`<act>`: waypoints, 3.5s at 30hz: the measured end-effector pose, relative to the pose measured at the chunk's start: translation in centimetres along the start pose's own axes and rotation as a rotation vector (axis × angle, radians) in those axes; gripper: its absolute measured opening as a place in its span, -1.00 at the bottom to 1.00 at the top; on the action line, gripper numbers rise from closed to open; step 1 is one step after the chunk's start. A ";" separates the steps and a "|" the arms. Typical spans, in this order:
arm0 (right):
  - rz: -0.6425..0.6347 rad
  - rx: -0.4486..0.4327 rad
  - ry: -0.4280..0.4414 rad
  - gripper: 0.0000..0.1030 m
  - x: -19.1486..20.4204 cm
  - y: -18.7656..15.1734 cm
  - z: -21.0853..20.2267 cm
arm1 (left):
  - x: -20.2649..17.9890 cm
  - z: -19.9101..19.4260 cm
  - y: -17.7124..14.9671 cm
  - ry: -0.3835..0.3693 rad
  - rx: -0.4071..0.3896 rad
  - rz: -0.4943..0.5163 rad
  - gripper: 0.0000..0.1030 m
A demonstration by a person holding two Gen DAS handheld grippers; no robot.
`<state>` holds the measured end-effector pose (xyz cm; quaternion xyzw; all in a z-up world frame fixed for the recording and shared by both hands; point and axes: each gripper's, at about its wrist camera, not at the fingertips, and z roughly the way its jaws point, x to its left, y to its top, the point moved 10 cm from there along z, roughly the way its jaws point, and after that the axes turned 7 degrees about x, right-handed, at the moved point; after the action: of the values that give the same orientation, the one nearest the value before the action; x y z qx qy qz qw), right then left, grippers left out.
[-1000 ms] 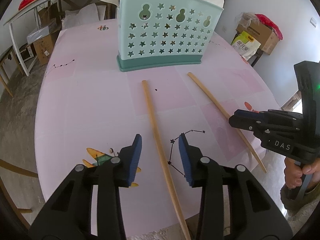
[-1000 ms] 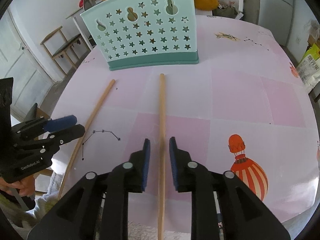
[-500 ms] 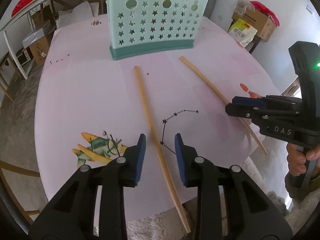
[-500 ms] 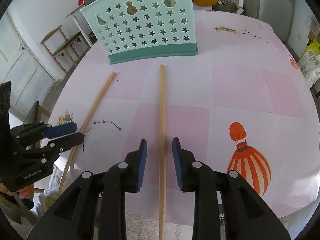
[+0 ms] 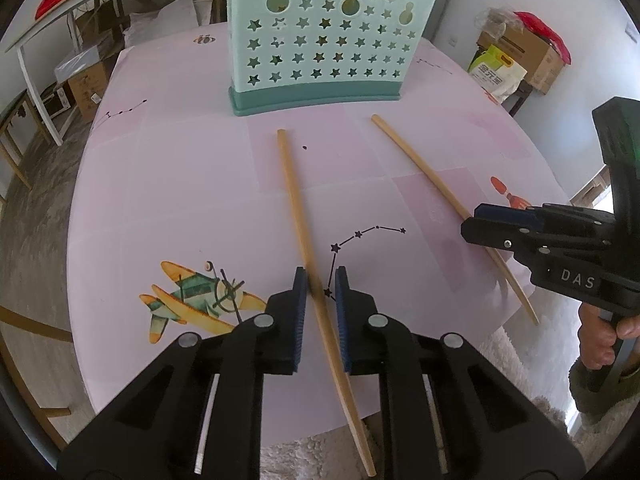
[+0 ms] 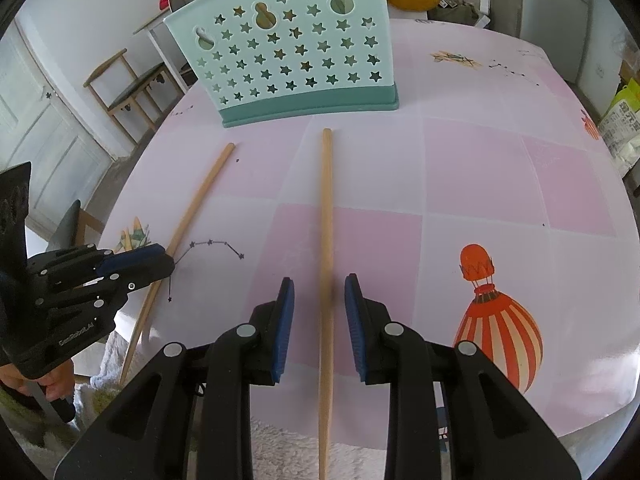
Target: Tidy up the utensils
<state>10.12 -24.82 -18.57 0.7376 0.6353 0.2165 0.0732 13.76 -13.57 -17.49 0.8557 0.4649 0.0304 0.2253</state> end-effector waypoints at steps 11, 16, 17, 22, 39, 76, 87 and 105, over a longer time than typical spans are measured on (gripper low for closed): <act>-0.008 0.001 0.001 -0.49 0.1 0.0 -0.1 | 1.1 -0.2 0.2 -0.045 -0.006 -0.079 -0.84; -0.007 0.004 0.001 -0.49 0.2 0.0 0.0 | 1.2 -0.3 0.1 -0.055 -0.008 -0.087 -0.83; -0.009 0.004 -0.002 -0.49 0.2 0.0 0.0 | 1.1 -0.4 0.2 -0.051 -0.014 -0.087 -0.83; -0.008 0.004 -0.005 -0.48 0.0 0.2 -0.1 | 1.0 -0.5 0.4 -0.049 -0.016 -0.075 -0.82; -0.102 -0.012 -0.078 -0.17 0.0 3.3 -0.3 | 1.8 -1.5 2.9 -0.038 -0.055 -0.041 -0.45; -0.090 0.018 -0.082 -0.86 -1.1 4.4 1.9 | 2.1 2.2 6.4 0.121 0.001 0.070 -0.90; -0.135 0.012 -0.081 -0.83 -0.3 5.4 2.4 | 2.1 2.0 5.6 0.128 0.002 0.106 -0.90; 0.026 -0.211 0.135 -0.87 -0.5 7.7 -5.2 | 2.8 -9.7 7.9 -0.178 -0.300 -0.077 -0.90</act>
<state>14.94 -27.57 -11.10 0.7179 0.6029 0.3321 0.1045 18.99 -11.53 -5.96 0.7934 0.4656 0.0151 0.3918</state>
